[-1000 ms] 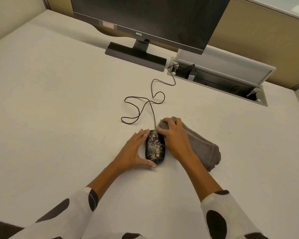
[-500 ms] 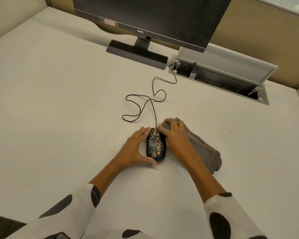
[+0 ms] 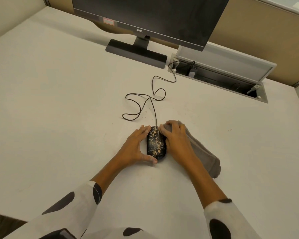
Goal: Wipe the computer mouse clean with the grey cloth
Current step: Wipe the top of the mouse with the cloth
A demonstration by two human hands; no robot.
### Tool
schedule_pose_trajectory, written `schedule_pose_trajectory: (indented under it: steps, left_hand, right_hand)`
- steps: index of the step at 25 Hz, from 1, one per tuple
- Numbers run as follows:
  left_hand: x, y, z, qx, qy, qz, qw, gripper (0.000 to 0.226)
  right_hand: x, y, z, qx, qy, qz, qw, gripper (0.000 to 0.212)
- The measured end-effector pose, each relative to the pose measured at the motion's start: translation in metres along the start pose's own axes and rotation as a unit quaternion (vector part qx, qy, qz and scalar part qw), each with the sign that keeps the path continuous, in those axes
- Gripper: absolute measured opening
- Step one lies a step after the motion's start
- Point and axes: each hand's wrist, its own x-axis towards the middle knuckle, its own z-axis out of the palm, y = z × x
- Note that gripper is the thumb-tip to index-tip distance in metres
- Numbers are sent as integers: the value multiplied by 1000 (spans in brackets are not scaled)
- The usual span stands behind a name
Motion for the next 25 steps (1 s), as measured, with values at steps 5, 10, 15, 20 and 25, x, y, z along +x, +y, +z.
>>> schedule_pose_trajectory:
  steps: [5, 10, 15, 20, 25]
  left_hand:
    - [0, 1, 1, 3, 5, -1, 1000, 120]
    - [1, -2, 3, 3, 5, -4, 1000, 120]
    - [1, -2, 1, 3, 1, 3, 1000, 120]
    - [1, 0, 0, 4, 3, 2, 1000, 119]
    - [1, 0, 1, 9, -1, -6, 1000, 118]
  right_hand:
    - [1, -7, 1, 21, -4, 16, 1000, 45]
    - [-59, -17, 3, 74, 35, -19, 996, 62]
    - [-5, -3, -4, 91, -5, 29, 995, 44]
    - [-2, -6, 2, 96, -10, 50, 994, 46]
    - [-49, -16, 8, 148, 43, 26, 988, 58]
